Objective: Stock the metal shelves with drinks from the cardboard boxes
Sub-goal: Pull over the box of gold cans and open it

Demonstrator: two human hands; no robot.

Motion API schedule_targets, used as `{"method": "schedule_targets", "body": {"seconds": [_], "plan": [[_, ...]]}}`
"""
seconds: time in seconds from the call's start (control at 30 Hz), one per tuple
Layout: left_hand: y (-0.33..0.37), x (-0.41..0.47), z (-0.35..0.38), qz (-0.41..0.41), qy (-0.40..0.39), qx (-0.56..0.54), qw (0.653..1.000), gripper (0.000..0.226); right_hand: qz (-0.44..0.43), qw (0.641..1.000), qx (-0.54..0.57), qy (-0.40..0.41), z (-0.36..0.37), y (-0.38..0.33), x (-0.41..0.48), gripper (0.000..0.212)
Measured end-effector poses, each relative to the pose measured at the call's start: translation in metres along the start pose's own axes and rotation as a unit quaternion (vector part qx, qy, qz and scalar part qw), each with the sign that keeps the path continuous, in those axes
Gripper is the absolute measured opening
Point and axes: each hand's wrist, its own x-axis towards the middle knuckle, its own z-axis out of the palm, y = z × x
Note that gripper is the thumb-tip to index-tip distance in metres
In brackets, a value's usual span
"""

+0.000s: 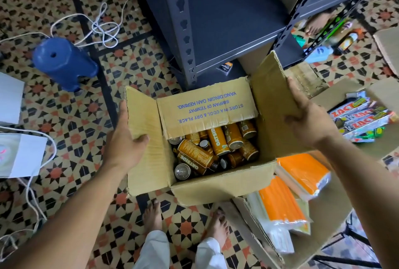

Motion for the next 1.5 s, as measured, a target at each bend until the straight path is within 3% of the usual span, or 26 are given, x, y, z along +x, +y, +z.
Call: {"method": "schedule_targets", "body": {"seconds": [0.2, 0.37, 0.77, 0.97, 1.2, 1.5], "plan": [[-0.029, 0.003, -0.054, 0.042, -0.005, 0.038, 0.998, 0.109, -0.014, 1.0, 0.0, -0.012, 0.024, -0.036, -0.033, 0.107], [-0.076, -0.008, -0.086, 0.031, -0.012, 0.053, 0.998, 0.107, -0.019, 1.0, 0.008, -0.023, 0.056, -0.079, -0.061, 0.104], [-0.203, 0.009, -0.185, -0.056, -0.017, 0.084, 0.995, 0.109, -0.023, 0.992, -0.018, -0.124, 0.144, -0.211, -0.062, 0.102], [-0.251, 0.049, -0.233, -0.076, 0.007, 0.079, 0.994, 0.107, -0.039, 0.989, -0.033, -0.138, 0.182, -0.291, -0.036, 0.096], [-0.256, 0.118, -0.289, -0.082, 0.028, 0.061, 0.994, 0.107, -0.037, 0.992, -0.032, -0.113, 0.207, -0.369, 0.019, 0.094], [-0.237, 0.245, -0.297, -0.034, 0.038, 0.054, 0.997, 0.105, -0.039, 0.993, -0.028, -0.109, 0.224, -0.406, 0.135, 0.091]]}}
